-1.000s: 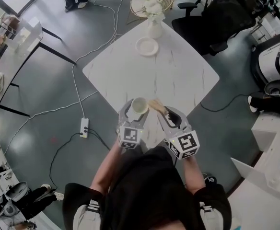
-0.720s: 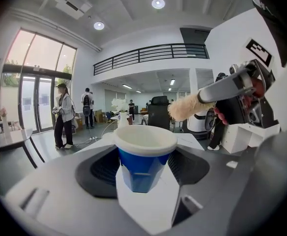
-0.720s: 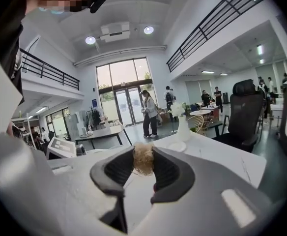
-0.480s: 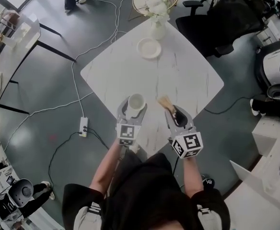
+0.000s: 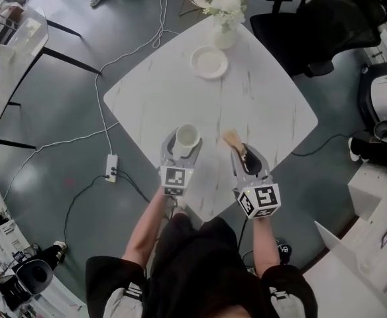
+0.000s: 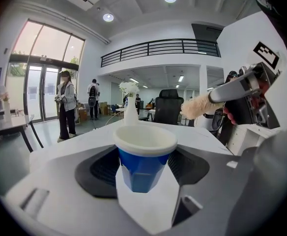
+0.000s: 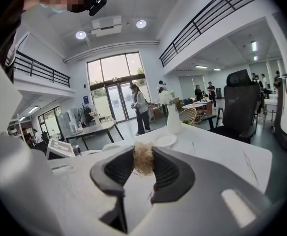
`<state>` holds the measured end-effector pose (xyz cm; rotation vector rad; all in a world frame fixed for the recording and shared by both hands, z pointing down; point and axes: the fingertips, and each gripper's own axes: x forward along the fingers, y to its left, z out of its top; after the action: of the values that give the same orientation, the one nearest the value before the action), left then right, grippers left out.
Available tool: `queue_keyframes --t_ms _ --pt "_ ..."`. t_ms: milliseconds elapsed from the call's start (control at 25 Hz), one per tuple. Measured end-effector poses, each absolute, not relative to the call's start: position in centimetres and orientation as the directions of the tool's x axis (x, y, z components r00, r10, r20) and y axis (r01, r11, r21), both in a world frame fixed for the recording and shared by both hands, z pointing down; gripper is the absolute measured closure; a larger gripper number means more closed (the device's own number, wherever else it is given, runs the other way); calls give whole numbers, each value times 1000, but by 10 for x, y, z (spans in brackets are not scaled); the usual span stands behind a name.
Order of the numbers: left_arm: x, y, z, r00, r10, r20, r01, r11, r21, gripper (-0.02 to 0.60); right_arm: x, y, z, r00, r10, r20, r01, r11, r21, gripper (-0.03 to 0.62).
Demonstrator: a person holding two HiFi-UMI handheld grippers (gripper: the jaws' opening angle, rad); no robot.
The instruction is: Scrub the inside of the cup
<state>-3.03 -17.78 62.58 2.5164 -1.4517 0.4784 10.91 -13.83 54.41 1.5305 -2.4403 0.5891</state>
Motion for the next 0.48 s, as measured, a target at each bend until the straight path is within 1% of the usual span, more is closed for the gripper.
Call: queue_keyframes --t_ms 480 --pt "-28 -208 676 455 -794 402 -871 -491 15 264 108 -153 582 -479 -774 415 -878 416 -237 487"
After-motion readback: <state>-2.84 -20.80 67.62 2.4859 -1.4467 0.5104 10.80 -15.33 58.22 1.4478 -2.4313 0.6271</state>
